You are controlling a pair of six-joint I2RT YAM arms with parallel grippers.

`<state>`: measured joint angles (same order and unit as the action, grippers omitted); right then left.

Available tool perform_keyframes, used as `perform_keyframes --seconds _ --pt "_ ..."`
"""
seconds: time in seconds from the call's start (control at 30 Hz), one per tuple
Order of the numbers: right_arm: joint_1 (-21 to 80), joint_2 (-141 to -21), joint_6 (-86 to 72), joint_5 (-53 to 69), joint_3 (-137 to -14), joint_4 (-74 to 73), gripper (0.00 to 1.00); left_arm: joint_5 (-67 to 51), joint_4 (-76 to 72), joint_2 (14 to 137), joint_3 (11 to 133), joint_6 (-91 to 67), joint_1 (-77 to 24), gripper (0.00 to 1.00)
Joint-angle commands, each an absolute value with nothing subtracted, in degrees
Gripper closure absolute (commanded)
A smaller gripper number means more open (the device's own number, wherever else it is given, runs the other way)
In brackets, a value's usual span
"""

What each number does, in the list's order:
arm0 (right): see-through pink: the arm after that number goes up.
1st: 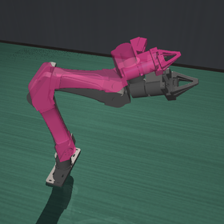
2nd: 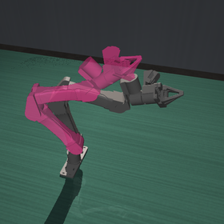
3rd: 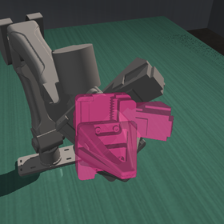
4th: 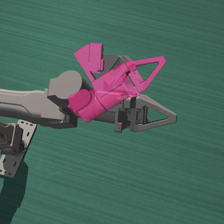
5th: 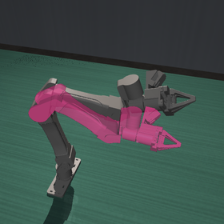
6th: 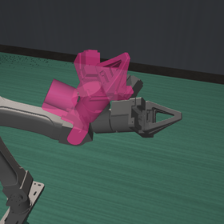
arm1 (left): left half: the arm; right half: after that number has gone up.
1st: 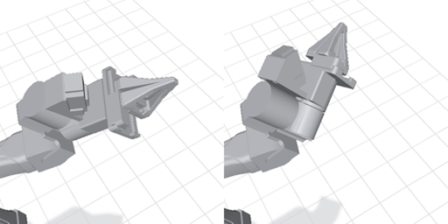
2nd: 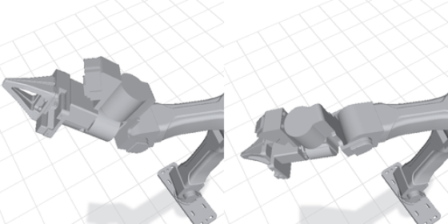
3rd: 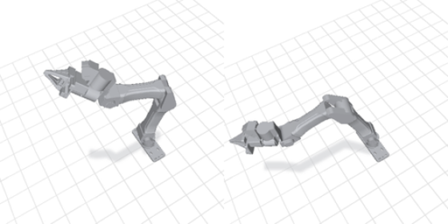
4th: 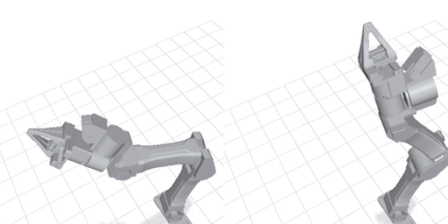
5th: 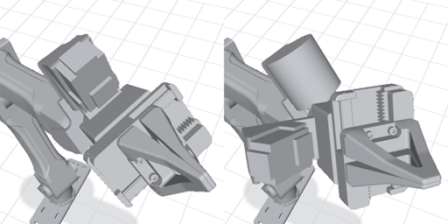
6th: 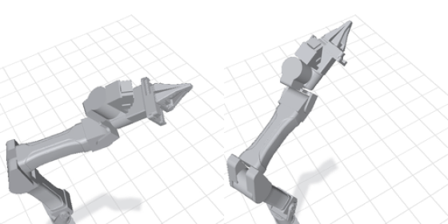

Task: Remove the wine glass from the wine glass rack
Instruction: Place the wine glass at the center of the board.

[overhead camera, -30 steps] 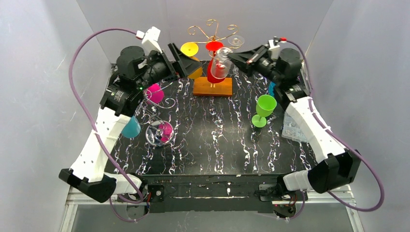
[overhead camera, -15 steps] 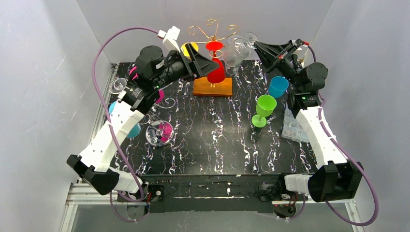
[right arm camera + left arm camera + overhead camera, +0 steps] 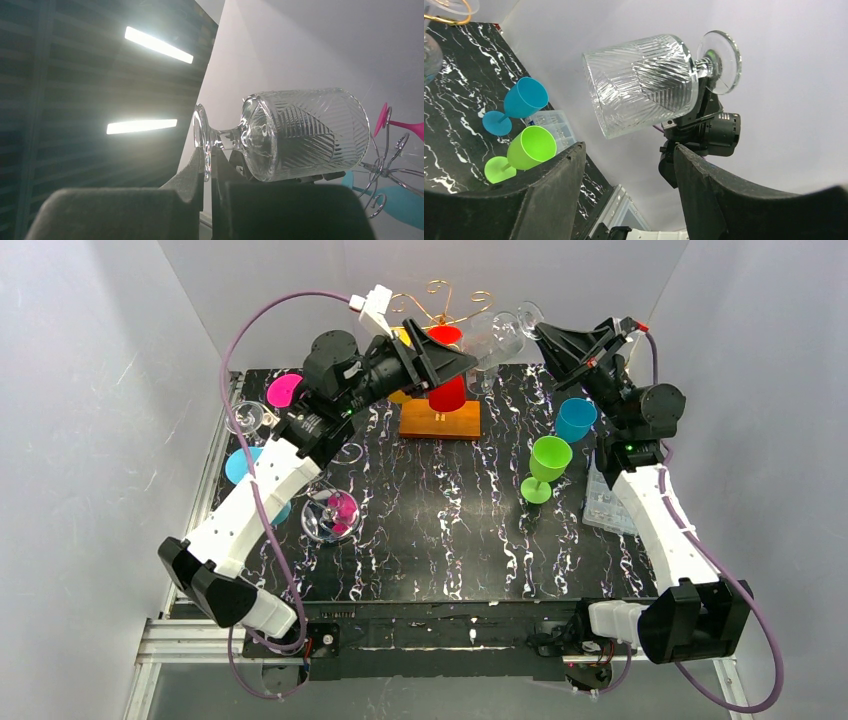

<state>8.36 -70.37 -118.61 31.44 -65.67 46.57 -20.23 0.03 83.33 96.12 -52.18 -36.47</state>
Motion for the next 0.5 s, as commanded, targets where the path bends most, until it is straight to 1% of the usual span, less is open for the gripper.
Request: perform_keyframes --seconds 0.0,0.07,0.2,0.23,0.27,0.33,0.43,0.47 --pt "8.3 -67.8 -133.1 28.4 -65.7 54.7 0.99 -20.3 -3.7 85.3 99.7 -51.9 -38.2 0.36" --pt "8.3 -67.4 -134.0 28.0 -65.1 54.7 0.99 -20.4 -4.6 86.1 100.2 -51.9 -38.6 0.36" --pt "8.3 -66.8 -136.2 27.3 -63.4 55.3 0.99 -21.0 -11.3 86.3 98.7 -52.6 -39.2 0.37" --pt "8.3 -66.8 -136.8 27.2 -63.2 54.6 0.99 -21.4 -15.0 86.1 97.7 -52.9 -39.2 0.38" --pt "8.3 -67.2 -137.9 27.3 -63.1 53.7 0.99 -21.8 -19.3 85.5 96.3 -52.8 -39.4 0.41" --pt "8.3 -67.9 -137.7 27.4 -63.0 50.1 0.99 -23.0 -23.0 85.2 96.0 -52.8 -39.8 0.48" --pt "8.4 -69.1 -137.3 26.9 -61.5 47.8 0.99 -23.8 -27.8 84.8 95.9 -52.2 -41.0 0.64" --pt "8.6 -70.2 -137.3 26.5 -61.0 47.8 0.99 -24.2 -33.1 84.9 95.1 -53.1 -41.4 0.65"
